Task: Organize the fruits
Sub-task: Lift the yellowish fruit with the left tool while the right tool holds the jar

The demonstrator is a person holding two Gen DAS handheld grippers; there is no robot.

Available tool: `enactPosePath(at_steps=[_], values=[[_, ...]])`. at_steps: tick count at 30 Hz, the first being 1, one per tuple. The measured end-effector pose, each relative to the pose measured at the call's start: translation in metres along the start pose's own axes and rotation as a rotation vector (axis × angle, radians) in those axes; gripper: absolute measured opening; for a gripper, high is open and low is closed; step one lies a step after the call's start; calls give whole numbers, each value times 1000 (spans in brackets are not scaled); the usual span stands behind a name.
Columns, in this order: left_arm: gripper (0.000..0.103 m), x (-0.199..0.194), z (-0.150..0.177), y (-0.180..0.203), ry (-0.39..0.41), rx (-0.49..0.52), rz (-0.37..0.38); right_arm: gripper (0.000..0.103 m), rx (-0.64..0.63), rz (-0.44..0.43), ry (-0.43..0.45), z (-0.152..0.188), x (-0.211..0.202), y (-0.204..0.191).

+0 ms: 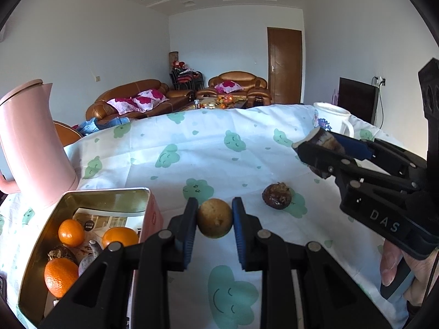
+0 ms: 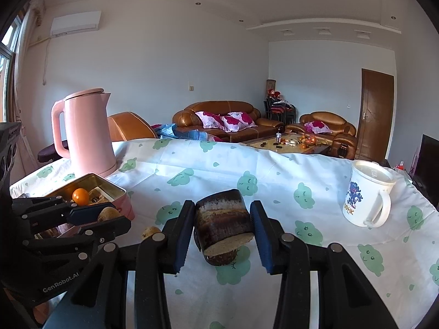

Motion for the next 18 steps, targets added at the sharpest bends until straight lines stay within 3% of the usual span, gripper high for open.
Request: enactPosePath(at_steps=[18], values=[[26,-19,-5,-4,92,-15,-27,44,-12,4,46,-3,-9,-3]])
Point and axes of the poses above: each gripper's, at about its wrist camera, not at the fingertips, and x roughly the way its jaws point, y to its right, z to its underside, the point moved 7 cm from there along x, roughly the way its jaws point, and after that the axes turned 2 degrees about y, right-handed, at the moved point
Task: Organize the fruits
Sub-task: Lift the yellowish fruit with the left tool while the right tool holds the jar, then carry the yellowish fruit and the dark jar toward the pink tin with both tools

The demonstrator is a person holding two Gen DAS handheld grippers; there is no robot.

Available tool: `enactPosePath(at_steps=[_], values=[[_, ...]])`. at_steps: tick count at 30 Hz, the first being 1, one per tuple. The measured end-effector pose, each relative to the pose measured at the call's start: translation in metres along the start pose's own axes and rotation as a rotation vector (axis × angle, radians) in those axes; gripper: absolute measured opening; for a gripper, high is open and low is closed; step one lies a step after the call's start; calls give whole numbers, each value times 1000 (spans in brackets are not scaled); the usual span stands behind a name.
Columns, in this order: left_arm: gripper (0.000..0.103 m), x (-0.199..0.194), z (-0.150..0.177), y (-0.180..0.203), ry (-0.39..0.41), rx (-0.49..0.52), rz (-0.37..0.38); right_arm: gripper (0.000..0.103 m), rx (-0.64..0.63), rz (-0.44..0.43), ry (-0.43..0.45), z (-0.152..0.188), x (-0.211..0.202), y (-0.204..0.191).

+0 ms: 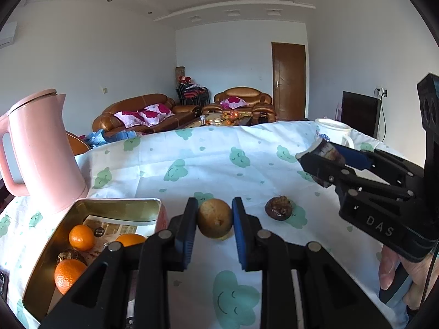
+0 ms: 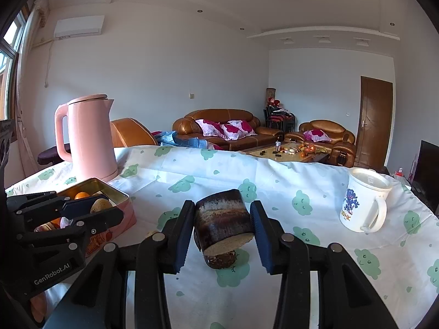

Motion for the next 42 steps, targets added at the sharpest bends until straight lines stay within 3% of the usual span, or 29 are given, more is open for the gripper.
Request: enactPosePath(at_steps=[30,42], values=[[26,-20,-5,-6,106,-25,-22,44,-40,-10,69,-4,-19,-9],[26,-22,-5,-7,112,-24,-22,44,-80,3,70,-5,-20,-17]])
Point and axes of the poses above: each gripper's, at about its wrist camera, not at the fingertips, and x roughly the way its jaws point, y to its right, z to its underside, the point moved 7 cm from there along x, roughly the way its jaws point, and after that the axes turned 2 degrees about y, right-handed, at the moved point
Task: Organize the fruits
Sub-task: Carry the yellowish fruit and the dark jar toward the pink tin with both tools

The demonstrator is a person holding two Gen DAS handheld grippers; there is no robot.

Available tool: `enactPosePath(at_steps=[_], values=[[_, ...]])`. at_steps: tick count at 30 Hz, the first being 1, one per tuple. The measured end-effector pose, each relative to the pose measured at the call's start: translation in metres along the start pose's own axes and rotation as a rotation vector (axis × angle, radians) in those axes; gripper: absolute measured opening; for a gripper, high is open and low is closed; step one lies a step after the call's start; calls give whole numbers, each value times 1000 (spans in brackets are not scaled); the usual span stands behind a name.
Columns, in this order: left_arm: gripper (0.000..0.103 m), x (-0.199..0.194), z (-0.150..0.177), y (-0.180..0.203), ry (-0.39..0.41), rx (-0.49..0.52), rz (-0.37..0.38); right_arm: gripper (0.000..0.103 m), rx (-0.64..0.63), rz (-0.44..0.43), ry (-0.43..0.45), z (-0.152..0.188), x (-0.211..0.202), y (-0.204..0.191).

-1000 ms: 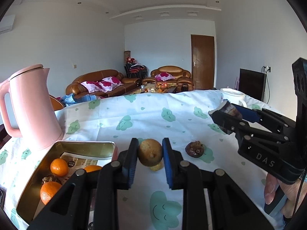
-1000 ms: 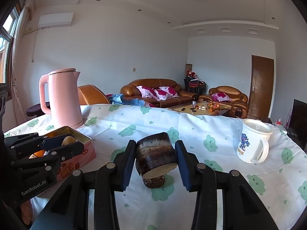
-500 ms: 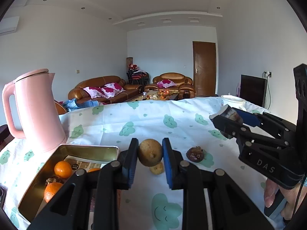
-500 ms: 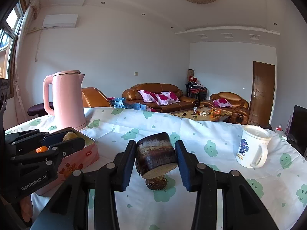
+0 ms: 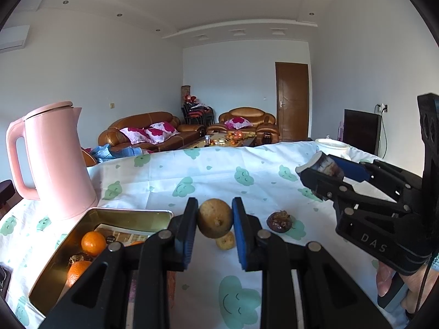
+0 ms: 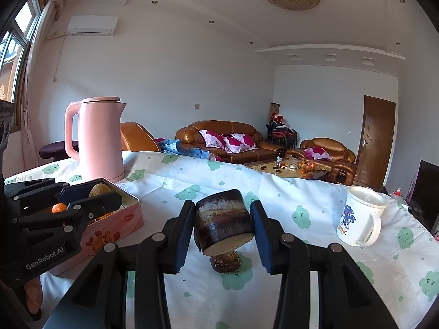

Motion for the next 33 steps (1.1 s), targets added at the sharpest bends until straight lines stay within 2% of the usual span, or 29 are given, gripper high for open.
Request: enactPosePath(at_steps=[27,33], values=[[26,-9,1,-6,0,5,21,44,-23,9,-47,1,11,-7],[26,-11,2,-10,-5,4,16,44,2,-24,-83,3,19,-13]])
Point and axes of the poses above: each gripper's, at about its wrist camera, not at the fingertips, and x roughly the way its jaws point, y to its right, z to its underside, the point moved 7 cm from there along x, roughly the way its jaws point, and after that the axes turned 2 degrees about y, right-handed, at the moved point
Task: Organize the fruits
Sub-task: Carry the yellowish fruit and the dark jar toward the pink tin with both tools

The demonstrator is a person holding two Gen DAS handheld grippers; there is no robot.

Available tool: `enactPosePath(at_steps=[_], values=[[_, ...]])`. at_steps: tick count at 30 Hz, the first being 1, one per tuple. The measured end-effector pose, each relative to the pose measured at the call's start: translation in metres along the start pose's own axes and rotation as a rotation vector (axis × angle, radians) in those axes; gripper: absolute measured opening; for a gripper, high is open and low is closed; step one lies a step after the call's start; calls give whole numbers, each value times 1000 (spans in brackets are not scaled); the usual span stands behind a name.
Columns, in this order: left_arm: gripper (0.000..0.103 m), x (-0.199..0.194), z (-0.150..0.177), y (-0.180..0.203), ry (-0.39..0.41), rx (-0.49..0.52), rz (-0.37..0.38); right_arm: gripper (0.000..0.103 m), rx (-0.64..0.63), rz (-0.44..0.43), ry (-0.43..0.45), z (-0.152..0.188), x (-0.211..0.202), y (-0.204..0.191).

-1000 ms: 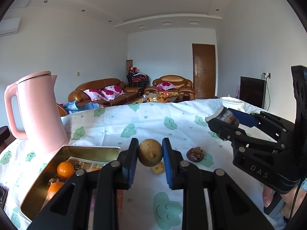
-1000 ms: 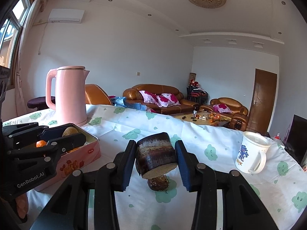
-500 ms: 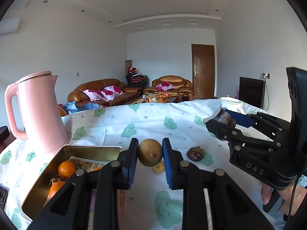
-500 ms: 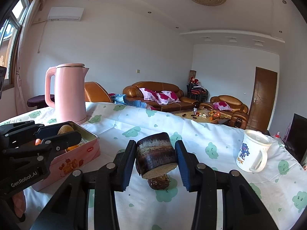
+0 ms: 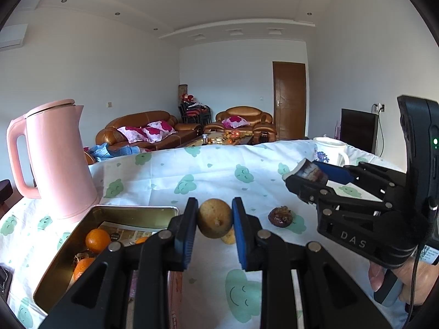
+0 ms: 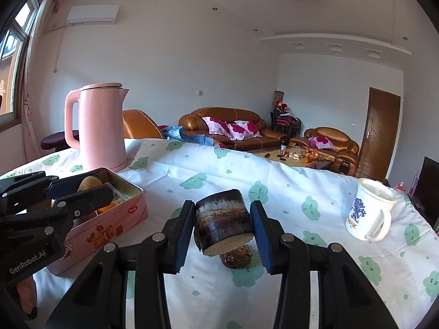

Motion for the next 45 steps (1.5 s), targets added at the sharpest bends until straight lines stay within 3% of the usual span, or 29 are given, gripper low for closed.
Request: enactPosePath(at_steps=[45], values=[[26,-14,13,-95,-59,-88,-133,44,-110,-180,-10,-31,29,-102]])
Point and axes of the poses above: each gripper's, at about its wrist camera, not at the fingertips, and x roughly the way its jaws point, y to its right, z to its underside, the point moved 7 cm from there along x, roughly the way its jaws point, and after that the axes turned 2 degrees about y, right-handed, at the moved point
